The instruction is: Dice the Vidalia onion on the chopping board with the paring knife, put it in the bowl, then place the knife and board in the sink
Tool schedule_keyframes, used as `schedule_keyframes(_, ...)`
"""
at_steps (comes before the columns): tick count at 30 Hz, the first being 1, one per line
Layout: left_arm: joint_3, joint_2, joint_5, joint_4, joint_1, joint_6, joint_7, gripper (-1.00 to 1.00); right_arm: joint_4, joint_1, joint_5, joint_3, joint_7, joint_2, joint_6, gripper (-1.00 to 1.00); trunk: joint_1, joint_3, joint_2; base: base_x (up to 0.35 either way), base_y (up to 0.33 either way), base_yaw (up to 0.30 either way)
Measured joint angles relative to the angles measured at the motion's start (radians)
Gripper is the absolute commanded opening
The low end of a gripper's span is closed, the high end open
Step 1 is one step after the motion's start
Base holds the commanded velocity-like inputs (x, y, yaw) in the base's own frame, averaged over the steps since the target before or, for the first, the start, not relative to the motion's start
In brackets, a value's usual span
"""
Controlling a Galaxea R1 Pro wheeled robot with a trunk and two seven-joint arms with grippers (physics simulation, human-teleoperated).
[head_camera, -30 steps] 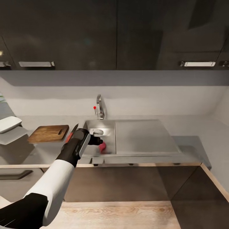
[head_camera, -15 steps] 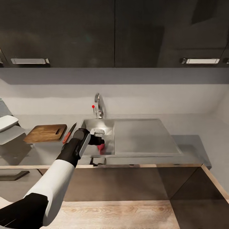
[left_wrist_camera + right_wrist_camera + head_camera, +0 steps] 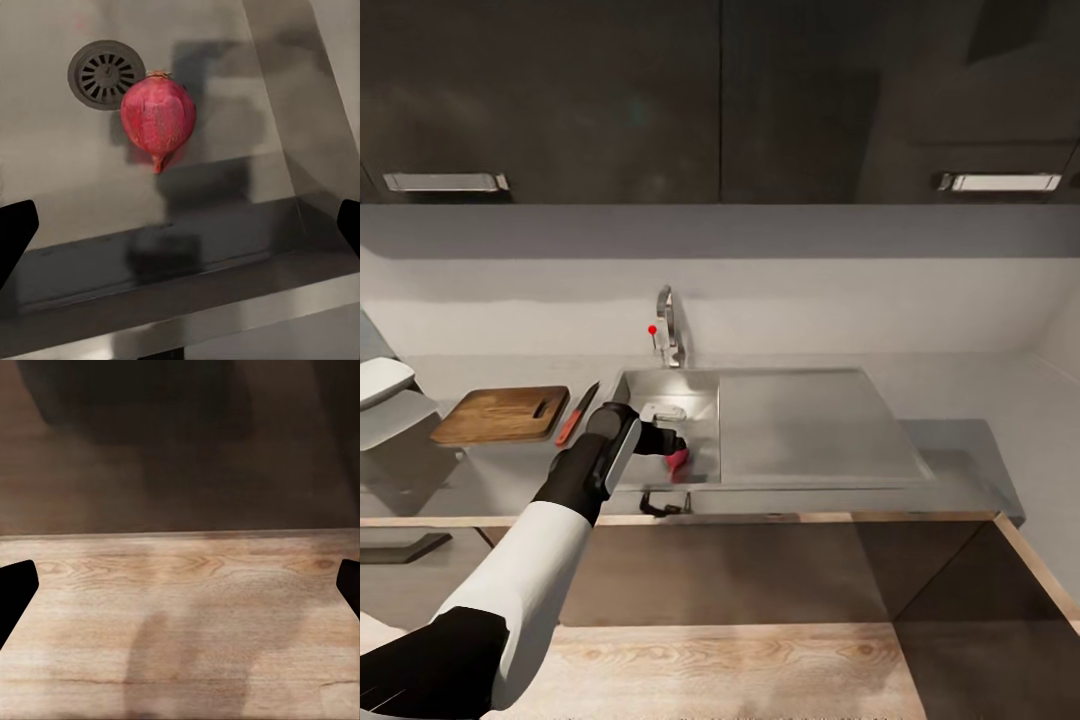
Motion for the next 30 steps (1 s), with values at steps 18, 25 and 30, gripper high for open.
schedule_keyframes(18,-0.002,0.001,0.000,0.002,0.000,-0.002,0.002,1.00,0.002,0.000,0.003,0.002,0.003,-0.001,0.014,1.00,0.000,-0.003,0.000,0.165,0.000,0.000)
schedule_keyframes(25,-0.003,0.007,-0.001,0.016,0.000,-0.003,0.002,1.00,0.001,0.000,0.003,0.003,0.002,0.021,0.039,1.00,0.000,-0.008,0.000,0.071,0.000,0.000)
schedule_keyframes(30,-0.002,0.009,0.000,0.039,0.000,-0.005,0.002,1.00,0.000,0.000,0.003,0.001,0.001,0.030,0.069,1.00,0.000,-0.016,0.000,0.004,0.000,0.000)
